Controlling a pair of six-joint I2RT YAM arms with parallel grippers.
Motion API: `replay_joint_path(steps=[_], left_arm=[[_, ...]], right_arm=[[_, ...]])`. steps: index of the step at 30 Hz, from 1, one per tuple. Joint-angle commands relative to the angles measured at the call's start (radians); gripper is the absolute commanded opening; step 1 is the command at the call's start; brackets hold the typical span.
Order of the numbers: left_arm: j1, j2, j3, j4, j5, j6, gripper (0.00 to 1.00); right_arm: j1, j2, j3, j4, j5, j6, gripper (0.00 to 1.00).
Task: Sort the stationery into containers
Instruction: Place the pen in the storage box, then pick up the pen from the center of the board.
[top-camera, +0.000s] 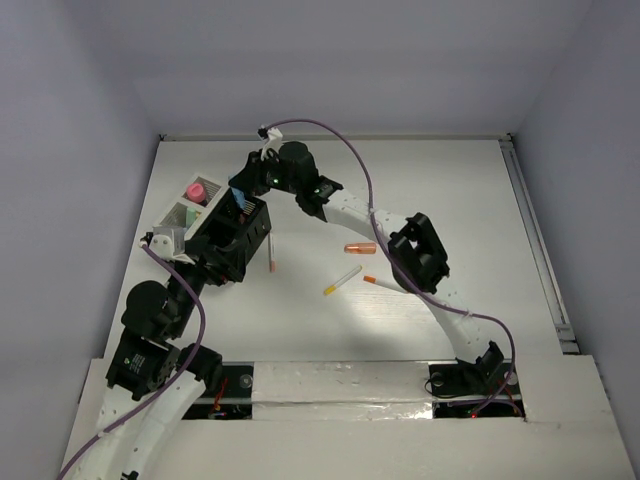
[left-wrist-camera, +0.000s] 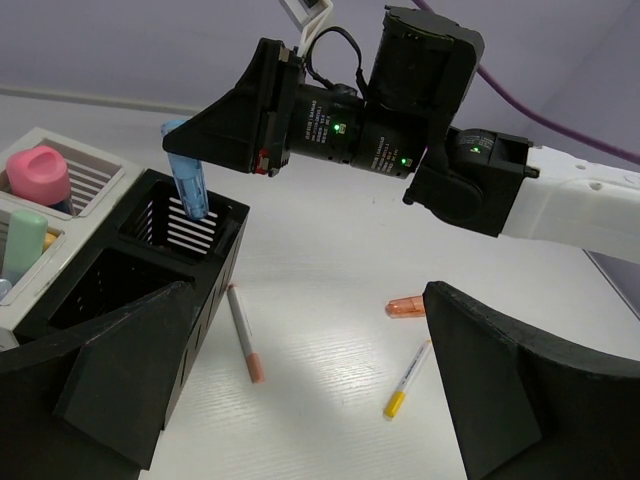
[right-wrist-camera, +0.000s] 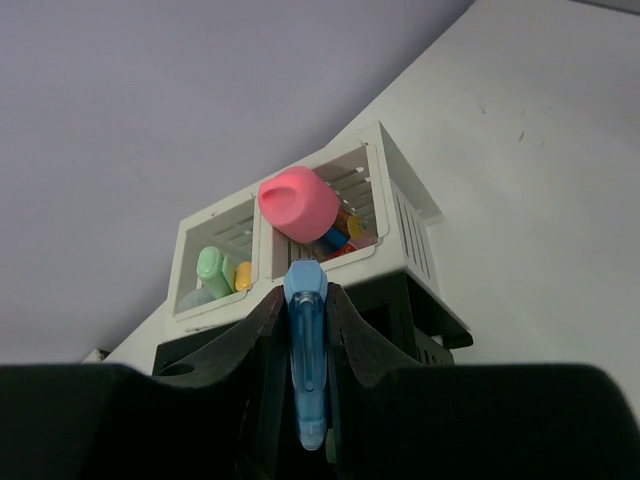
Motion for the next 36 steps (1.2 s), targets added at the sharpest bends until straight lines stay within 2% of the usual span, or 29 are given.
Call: replay_joint_path(steps=[1,4,9,11,13,15,19,21,23,25,26,28,29,32,36], left_arm=[[0.004,0.009,0.009,0.05,0.003,0.004,0.99],[0.004,0.009,0.009,0.05,0.003,0.004,0.99],[0.004,0.004,0.009,0.05,0.004,0.003,0.99],[0.004,0.003,0.008,0.052,0.004,0.003,0.99],[0.004,0.0,0.008,0.052,0.004,0.003,0.99],[0.004,-0.006,0.006,0.052,0.004,0.004,0.99],[0.004,-0.026,0.003,0.052,0.01,0.004,0.99],[-0.006,-0.037,0.006,0.053,0.009,0.004,0.99],[-0.016,-0.045,0.005,0.05,0.007,0.004,0.99],[-0.016,-0.048,0.005,0.052,0.009,0.006,0.99],[-0.025,-0.048,0.005,0.052,0.009,0.004,0.99],[-0.025,-0.052,0.005,0.053,0.009,0.006,0.99],[-0.025,-0.054,0.003,0.053,0.009,0.006,0.99],[-0.025,-0.055,0.003,0.053,0.009,0.004,0.99],[-0.025,-0.054,0.003,0.052,0.009,0.003,0.99]], right_arm=[[0.02,-0.013,0.022,0.081,0.015,-0.017,0.27],[0.02,-0.02,0.041,0.061,-0.011,-0.031,0.52],[0.02,-0.051,-0.002,0.067,-0.013,-0.04,0.58],[0.02,-0.098,-0.04,0.07,-0.002,-0.06,0.59],[0.02,-0.202,-0.163,0.079,0.055,-0.119,0.59],[0.02,-0.293,-0.29,0.097,0.105,-0.178,0.51],[-0.038,-0.518,-0.685,0.026,0.203,-0.313,0.43],[-0.104,-0.643,-0.813,-0.017,0.184,-0.327,0.37],[-0.144,-0.709,-0.954,-0.103,0.164,-0.353,0.37],[-0.167,-0.763,-0.998,-0.195,0.231,-0.4,0.42],[-0.179,-0.772,-1.021,-0.3,0.255,-0.419,0.45],[-0.18,-0.784,-1.047,-0.384,0.317,-0.472,0.58],[-0.18,-0.784,-1.047,-0.399,0.332,-0.486,0.58],[-0.18,-0.766,-1.061,-0.429,0.334,-0.57,0.73],[-0.18,-0.708,-1.025,-0.458,0.394,-0.604,0.79]])
